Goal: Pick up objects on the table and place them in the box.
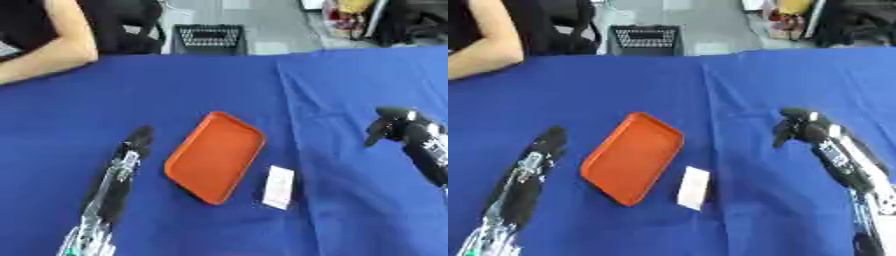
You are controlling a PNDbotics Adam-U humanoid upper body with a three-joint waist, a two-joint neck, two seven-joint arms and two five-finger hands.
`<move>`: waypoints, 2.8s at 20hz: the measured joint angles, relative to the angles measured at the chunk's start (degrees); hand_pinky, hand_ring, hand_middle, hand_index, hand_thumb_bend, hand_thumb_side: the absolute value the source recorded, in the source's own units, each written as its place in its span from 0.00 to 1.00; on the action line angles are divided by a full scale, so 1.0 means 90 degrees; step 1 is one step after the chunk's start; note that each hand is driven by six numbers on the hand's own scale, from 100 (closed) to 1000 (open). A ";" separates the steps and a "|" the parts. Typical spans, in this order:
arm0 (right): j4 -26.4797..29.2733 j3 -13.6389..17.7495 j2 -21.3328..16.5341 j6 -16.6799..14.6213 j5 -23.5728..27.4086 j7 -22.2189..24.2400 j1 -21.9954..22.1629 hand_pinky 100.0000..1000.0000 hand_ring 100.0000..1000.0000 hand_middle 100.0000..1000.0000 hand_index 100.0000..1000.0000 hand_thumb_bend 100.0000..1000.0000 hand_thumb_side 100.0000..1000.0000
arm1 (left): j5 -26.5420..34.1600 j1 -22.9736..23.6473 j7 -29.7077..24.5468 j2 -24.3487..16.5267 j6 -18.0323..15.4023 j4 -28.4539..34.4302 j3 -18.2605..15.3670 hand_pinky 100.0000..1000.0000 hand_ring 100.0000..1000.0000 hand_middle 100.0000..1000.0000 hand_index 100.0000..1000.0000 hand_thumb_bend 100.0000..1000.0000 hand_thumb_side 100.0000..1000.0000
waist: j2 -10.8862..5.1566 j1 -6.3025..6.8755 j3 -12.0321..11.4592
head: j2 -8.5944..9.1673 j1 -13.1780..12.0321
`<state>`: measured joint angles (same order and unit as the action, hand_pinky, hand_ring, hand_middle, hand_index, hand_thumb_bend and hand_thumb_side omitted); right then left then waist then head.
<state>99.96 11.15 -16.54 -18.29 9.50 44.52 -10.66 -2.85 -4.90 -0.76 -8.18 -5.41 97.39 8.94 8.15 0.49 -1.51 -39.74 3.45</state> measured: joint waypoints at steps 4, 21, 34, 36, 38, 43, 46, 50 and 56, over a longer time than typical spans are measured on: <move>0.0000 0.0000 0.0000 0.0000 0.0000 0.0000 0.0009 0.55 0.52 0.60 0.87 0.00 0.84 | 0.0000 0.0000 0.0000 0.0000 0.0000 0.0000 0.0000 1.00 1.00 1.00 1.00 0.11 1.00 | 0.0000 0.0000 0.0000 | 0.0000 0.0000; -0.0159 -0.0065 -0.0292 -0.0146 -0.0032 -0.0061 -0.0080 0.56 0.53 0.61 0.87 0.00 0.83 | 0.0000 0.0011 -0.0037 -0.0002 -0.0012 0.0000 0.0001 1.00 1.00 1.00 1.00 0.11 1.00 | 0.0003 -0.0003 -0.0023 | -0.0409 0.0000; -0.1273 -0.0951 -0.1835 -0.1023 -0.0386 -0.0939 -0.1325 0.64 0.63 0.71 0.88 0.00 0.65 | -0.0006 0.0018 -0.0099 -0.0008 -0.0016 -0.0009 0.0044 1.00 1.00 1.00 1.00 0.10 1.00 | 0.0039 -0.0056 -0.0165 | -0.0482 0.0000; -0.1471 -0.1128 -0.2011 -0.1234 -0.0571 -0.1149 -0.1478 0.66 0.65 0.73 0.89 0.00 0.64 | -0.0006 0.0018 -0.0109 -0.0008 -0.0012 -0.0017 0.0048 1.00 1.00 1.00 1.00 0.11 1.00 | 0.0038 -0.0058 -0.0172 | -0.0483 0.0000; -0.1627 -0.1284 -0.2141 -0.1422 -0.0766 -0.1337 -0.1627 0.67 0.66 0.74 0.89 0.00 0.63 | -0.0006 0.0018 -0.0124 -0.0009 -0.0011 -0.0026 0.0059 1.00 1.00 1.00 1.00 0.11 1.00 | 0.0038 -0.0059 -0.0195 | -0.0483 0.0000; -0.1730 -0.1633 -0.2340 -0.1579 -0.1258 -0.1495 -0.1932 0.73 0.73 0.80 0.94 0.33 0.53 | -0.0006 0.0018 -0.0141 -0.0009 -0.0023 -0.0039 0.0080 1.00 1.00 1.00 1.00 0.10 1.00 | 0.0037 -0.0075 -0.0210 | -0.0483 0.0000; -0.1591 -0.1936 -0.2403 -0.1533 -0.1694 -0.1449 -0.2206 0.75 0.76 0.83 0.93 0.49 0.50 | -0.0006 0.0020 -0.0145 -0.0010 -0.0024 -0.0040 0.0081 1.00 1.00 1.00 1.00 0.10 1.00 | 0.0036 -0.0084 -0.0240 | -0.0483 0.0000; -0.1333 -0.2336 -0.2463 -0.1510 -0.2278 -0.1425 -0.2497 0.77 0.79 0.86 0.92 0.49 0.55 | -0.0006 0.0020 -0.0166 -0.0011 -0.0024 -0.0040 0.0094 1.00 1.00 1.00 1.00 0.10 1.00 | 0.0035 -0.0093 -0.0244 | -0.0484 0.0000; -0.1136 -0.2856 -0.2479 -0.1507 -0.2839 -0.1423 -0.2834 0.78 0.80 0.87 0.90 0.49 0.55 | -0.0006 0.0020 -0.0197 -0.0013 -0.0028 -0.0040 0.0119 1.00 1.00 1.00 1.00 0.10 1.00 | 0.0023 -0.0105 -0.0278 | -0.0484 0.0001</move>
<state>89.74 -14.56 -38.85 -31.86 -16.05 31.71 -36.16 -2.90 -4.73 -2.53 -8.30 -5.66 97.03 10.00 8.36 -0.45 -4.01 -44.09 3.46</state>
